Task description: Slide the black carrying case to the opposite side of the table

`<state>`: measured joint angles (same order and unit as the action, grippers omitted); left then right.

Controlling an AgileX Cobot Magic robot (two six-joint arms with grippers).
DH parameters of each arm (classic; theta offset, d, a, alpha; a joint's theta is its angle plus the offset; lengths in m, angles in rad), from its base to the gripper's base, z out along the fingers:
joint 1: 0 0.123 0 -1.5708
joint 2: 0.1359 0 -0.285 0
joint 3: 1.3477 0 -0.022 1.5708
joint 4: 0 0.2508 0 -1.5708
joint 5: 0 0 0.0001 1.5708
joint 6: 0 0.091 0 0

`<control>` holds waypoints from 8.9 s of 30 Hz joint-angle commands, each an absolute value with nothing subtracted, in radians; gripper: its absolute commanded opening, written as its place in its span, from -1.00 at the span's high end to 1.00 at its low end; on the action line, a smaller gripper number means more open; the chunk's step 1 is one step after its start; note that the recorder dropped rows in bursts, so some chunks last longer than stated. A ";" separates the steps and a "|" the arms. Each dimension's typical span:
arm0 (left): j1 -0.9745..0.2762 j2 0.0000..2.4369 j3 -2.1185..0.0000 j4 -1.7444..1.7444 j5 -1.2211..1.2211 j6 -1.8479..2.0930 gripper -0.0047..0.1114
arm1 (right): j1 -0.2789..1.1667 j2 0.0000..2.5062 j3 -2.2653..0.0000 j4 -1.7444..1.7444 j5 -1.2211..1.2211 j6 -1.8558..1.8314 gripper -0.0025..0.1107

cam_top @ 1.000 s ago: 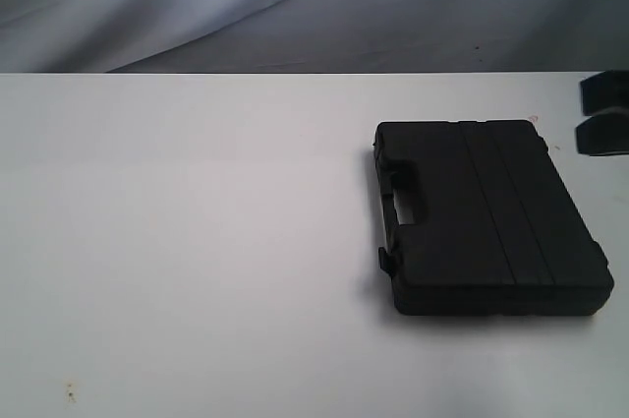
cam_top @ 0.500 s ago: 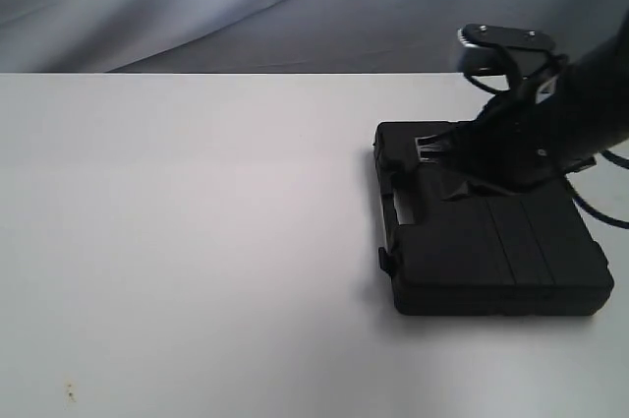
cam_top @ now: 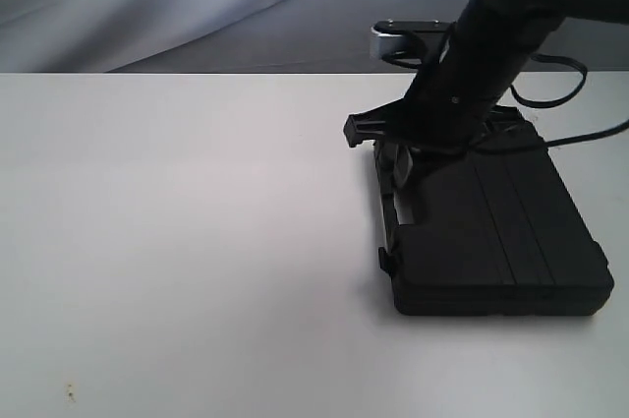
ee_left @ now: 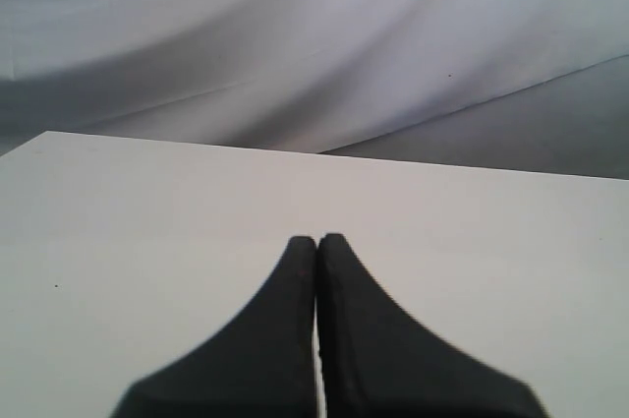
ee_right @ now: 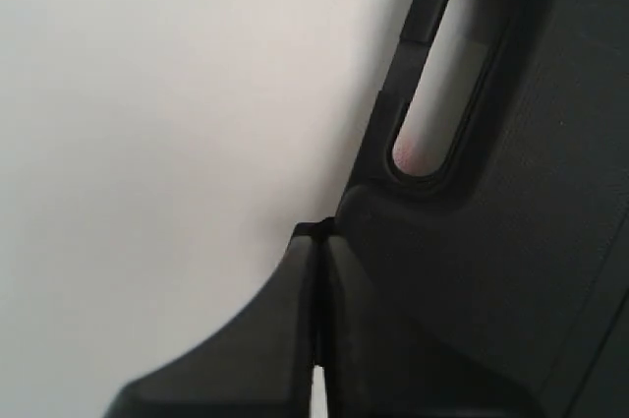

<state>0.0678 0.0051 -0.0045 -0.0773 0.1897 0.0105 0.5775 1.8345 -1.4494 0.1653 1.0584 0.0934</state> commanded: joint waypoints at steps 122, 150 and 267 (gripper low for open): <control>0.070 0.000 0.000 -0.087 0.188 0.008 0.91 | 0.791 2.400 -1.945 0.041 0.791 0.565 0.96; 0.070 0.000 0.000 -0.087 0.188 0.008 0.91 | 0.791 2.400 -1.945 -0.010 0.792 0.585 0.96; 0.070 0.000 0.000 -0.087 0.188 0.011 0.91 | 0.139 0.372 -0.364 -0.215 -0.095 0.031 0.96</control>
<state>0.0678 0.0051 -0.0045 -0.0813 0.1897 0.0105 0.1467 0.4212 -0.3754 -0.2436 -0.1094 0.0428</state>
